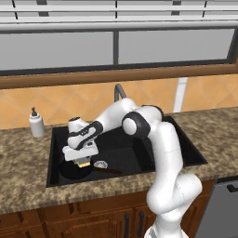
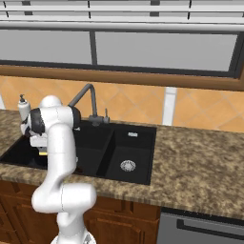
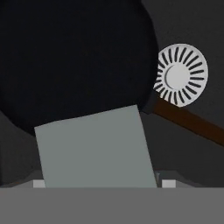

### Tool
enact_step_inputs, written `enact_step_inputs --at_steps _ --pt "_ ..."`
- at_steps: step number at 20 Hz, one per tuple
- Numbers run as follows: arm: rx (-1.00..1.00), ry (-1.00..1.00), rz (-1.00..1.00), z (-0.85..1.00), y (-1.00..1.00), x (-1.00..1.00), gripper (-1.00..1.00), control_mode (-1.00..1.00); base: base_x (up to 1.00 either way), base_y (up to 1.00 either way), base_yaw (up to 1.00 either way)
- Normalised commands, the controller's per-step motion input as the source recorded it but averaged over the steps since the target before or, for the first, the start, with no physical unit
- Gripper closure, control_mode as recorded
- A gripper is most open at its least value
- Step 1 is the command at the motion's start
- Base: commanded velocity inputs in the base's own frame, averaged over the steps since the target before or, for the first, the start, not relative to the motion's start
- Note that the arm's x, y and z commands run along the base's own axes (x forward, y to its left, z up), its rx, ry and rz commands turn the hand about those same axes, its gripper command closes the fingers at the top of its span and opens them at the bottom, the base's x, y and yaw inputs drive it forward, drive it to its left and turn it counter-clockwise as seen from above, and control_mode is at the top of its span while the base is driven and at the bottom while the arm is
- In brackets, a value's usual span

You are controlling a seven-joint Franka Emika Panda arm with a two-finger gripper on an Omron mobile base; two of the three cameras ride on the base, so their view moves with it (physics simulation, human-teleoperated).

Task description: Pick the pan and sponge and place them into the sink. Then turn on the water.

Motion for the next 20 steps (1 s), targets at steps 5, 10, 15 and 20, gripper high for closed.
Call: enact_step_inputs --at_steps 5,10,15,20 --pt "-0.01 0.06 0.00 -0.43 0.00 0.33 1.00 -1.00 0.00 0.00 0.00" --pt "-0.01 0.01 0.00 -0.37 0.00 0.07 1.00 -1.00 0.00 0.00 0.00" --pt "-0.01 -0.01 0.00 -0.20 0.00 -0.12 1.00 -1.00 0.00 0.00 0.00" --pt "-0.01 0.00 -0.09 -0.22 0.08 -0.02 1.00 -1.00 0.00 0.00 0.00"
